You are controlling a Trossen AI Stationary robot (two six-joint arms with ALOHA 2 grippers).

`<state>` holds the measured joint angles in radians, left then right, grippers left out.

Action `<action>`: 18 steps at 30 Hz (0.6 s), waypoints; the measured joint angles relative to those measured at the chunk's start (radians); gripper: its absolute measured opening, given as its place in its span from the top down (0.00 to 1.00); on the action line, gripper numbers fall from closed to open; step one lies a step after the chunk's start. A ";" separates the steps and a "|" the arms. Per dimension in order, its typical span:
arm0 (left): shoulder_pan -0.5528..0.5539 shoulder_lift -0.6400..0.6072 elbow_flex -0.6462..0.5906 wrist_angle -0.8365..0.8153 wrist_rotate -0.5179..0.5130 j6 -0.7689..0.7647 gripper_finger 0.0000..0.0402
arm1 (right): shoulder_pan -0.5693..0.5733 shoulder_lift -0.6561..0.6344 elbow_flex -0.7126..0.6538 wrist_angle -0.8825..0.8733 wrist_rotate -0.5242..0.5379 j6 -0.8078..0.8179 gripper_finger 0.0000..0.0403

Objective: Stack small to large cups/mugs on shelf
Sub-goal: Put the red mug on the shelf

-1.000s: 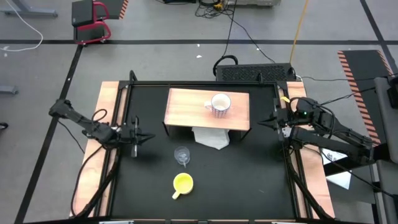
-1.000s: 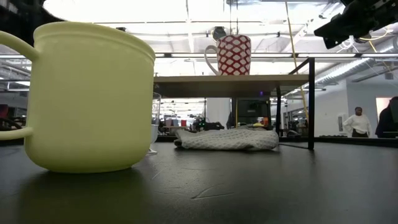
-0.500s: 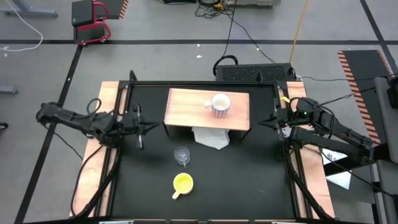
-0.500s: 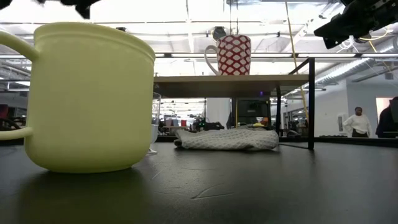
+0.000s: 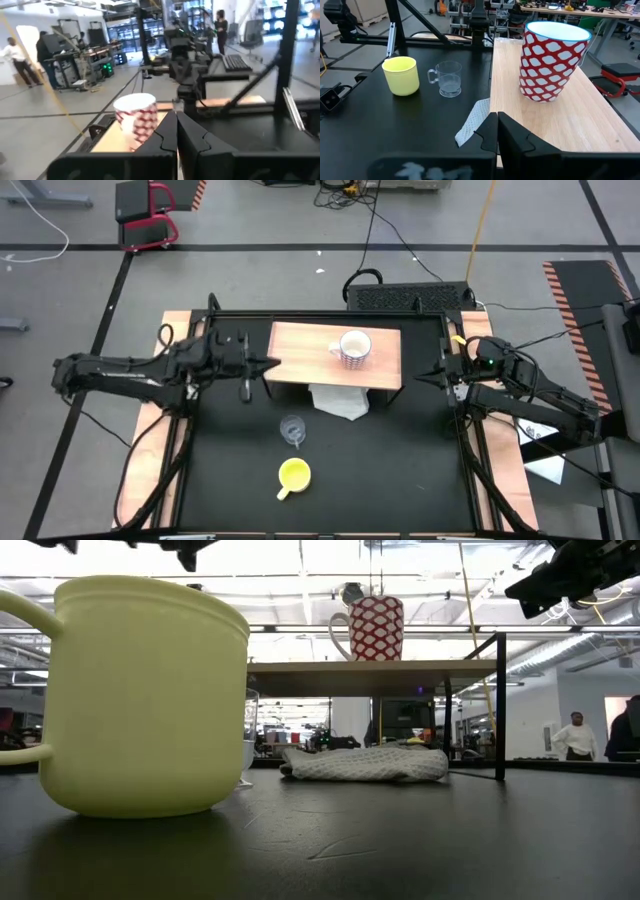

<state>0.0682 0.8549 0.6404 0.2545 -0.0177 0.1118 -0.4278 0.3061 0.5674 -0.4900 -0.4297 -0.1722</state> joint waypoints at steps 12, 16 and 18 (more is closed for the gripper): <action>0.182 0.261 0.209 0.011 0.278 -0.054 1.00 | 0.000 0.000 0.000 0.000 0.000 0.001 1.00; 0.210 0.335 0.295 0.011 0.325 -0.079 1.00 | 0.000 0.000 0.000 0.000 0.000 0.002 1.00; 0.219 0.370 0.346 0.013 0.339 -0.081 1.00 | 0.000 0.000 0.000 0.000 0.000 0.002 1.00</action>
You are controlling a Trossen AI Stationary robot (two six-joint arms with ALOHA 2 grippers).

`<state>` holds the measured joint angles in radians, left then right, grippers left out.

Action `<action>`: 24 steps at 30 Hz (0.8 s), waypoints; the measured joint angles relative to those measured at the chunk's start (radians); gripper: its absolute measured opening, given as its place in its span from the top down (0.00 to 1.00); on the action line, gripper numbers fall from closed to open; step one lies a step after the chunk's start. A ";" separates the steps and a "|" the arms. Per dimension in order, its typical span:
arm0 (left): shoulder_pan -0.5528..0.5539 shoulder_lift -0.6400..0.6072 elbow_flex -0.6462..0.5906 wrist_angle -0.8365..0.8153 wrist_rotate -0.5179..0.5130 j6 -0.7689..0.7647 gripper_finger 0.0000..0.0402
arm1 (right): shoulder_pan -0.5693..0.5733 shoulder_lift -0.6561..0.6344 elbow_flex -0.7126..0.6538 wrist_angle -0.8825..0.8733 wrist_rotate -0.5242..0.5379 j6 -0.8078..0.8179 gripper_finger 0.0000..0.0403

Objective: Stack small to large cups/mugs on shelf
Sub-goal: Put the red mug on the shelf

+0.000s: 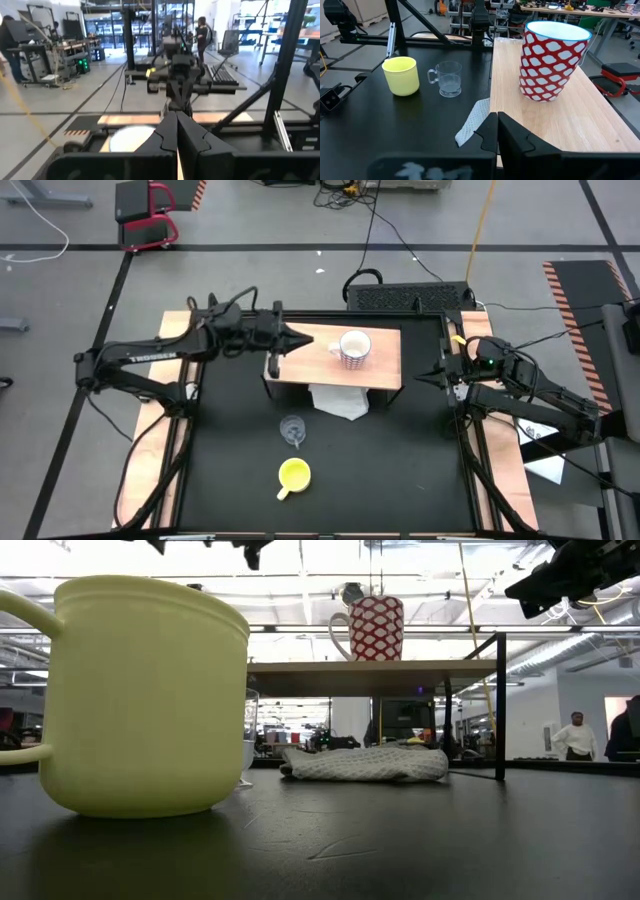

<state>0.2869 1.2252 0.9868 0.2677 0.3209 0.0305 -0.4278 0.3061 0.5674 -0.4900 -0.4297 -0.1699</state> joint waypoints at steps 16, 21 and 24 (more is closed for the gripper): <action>0.051 0.217 0.253 -0.011 0.106 -0.065 1.00 | 0.000 0.000 0.000 0.000 0.000 0.001 1.00; 0.073 0.272 0.326 -0.020 0.116 -0.104 1.00 | 0.000 0.000 0.000 0.000 0.002 0.001 1.00; 0.073 0.308 0.364 -0.027 0.134 -0.110 1.00 | 0.000 0.000 0.000 -0.001 0.006 0.001 1.00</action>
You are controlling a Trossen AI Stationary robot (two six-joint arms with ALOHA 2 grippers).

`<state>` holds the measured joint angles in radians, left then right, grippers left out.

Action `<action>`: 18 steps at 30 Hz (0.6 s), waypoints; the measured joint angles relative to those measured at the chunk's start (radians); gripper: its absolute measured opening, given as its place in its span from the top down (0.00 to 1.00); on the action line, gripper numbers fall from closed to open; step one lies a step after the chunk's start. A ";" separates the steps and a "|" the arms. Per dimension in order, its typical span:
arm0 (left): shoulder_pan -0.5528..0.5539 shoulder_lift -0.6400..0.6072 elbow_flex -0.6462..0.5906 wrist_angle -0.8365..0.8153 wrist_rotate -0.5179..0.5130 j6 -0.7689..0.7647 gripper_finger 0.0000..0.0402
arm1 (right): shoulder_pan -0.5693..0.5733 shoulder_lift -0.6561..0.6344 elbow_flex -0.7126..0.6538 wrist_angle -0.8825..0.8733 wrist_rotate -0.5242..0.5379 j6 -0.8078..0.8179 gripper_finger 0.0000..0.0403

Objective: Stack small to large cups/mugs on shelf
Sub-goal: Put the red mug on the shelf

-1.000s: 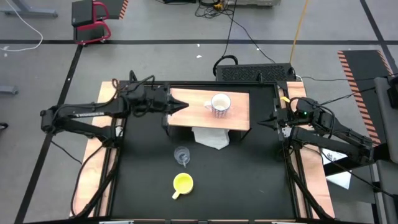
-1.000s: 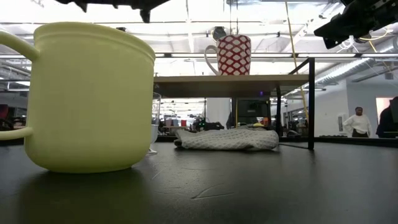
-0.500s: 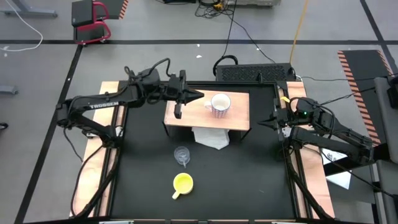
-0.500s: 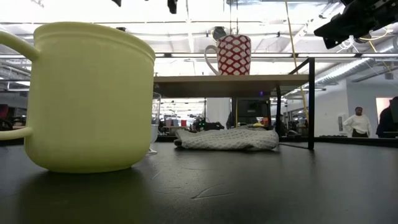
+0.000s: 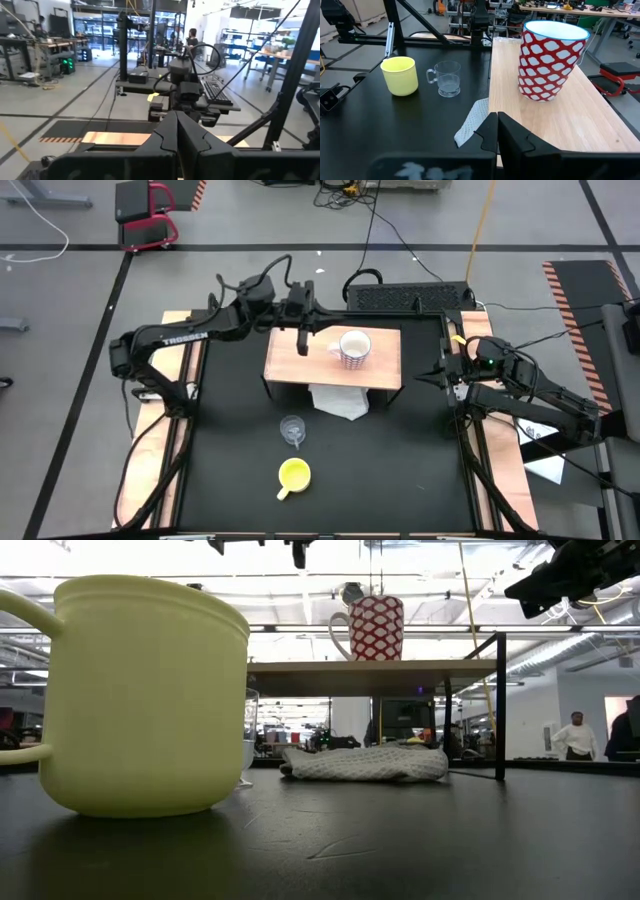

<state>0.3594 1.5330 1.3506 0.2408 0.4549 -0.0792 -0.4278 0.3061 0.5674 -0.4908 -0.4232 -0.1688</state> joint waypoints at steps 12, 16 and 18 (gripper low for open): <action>-0.012 0.206 0.211 -0.003 0.069 0.002 1.00 | 0.000 0.000 0.000 -0.001 0.000 0.004 1.00; -0.007 0.253 0.280 -0.026 0.095 -0.013 1.00 | 0.000 0.000 0.000 -0.006 0.001 0.005 1.00; -0.007 0.272 0.315 -0.042 0.095 -0.013 1.00 | 0.000 0.000 0.000 -0.007 0.001 0.010 1.00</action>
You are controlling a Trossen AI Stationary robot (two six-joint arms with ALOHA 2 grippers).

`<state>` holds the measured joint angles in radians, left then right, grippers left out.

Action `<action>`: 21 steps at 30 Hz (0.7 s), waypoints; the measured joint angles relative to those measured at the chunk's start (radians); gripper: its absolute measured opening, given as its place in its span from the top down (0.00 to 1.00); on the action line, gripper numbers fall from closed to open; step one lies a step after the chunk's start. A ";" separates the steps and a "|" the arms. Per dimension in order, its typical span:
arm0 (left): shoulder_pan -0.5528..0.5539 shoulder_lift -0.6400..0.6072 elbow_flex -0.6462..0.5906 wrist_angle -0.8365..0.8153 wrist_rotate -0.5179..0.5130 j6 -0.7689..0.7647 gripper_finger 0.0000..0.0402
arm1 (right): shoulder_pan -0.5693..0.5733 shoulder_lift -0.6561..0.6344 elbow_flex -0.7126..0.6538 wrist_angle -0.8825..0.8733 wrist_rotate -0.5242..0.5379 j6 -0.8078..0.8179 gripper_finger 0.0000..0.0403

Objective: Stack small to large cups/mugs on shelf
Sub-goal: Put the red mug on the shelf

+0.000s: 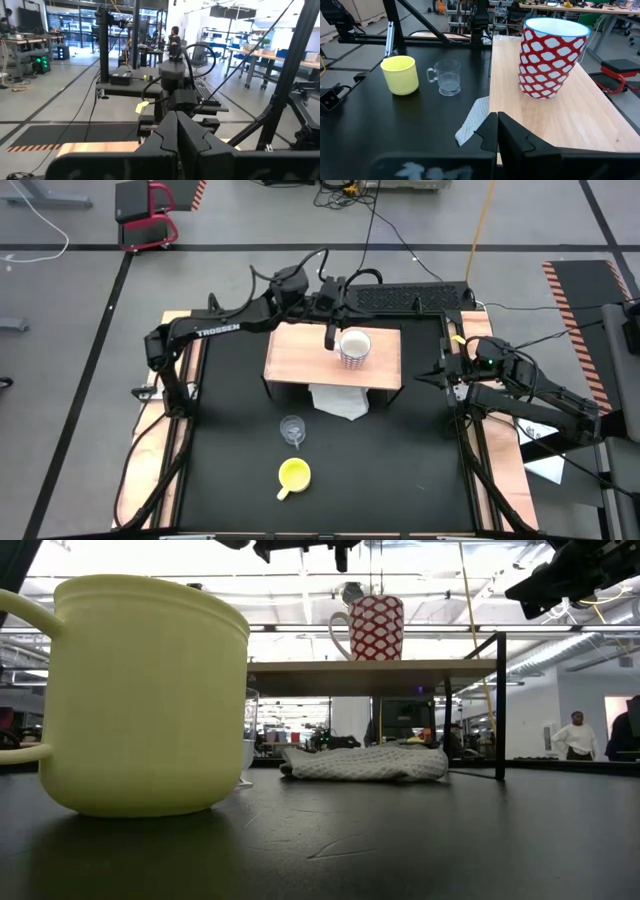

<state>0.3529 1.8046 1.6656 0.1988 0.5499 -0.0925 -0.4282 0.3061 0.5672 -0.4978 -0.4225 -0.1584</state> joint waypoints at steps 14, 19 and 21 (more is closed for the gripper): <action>0.001 0.042 0.107 -0.113 0.004 -0.003 1.00 | 0.000 0.002 -0.009 0.008 0.001 0.012 1.00; 0.002 0.042 0.107 -0.152 -0.013 0.011 1.00 | 0.000 0.002 -0.009 0.008 0.001 0.012 1.00; 0.009 0.042 0.113 -0.193 -0.018 0.004 1.00 | 0.000 0.002 -0.009 0.008 0.001 0.012 1.00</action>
<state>0.3622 1.8469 1.7785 0.0060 0.5320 -0.0886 -0.4282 0.3084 0.5579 -0.4896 -0.4217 -0.1463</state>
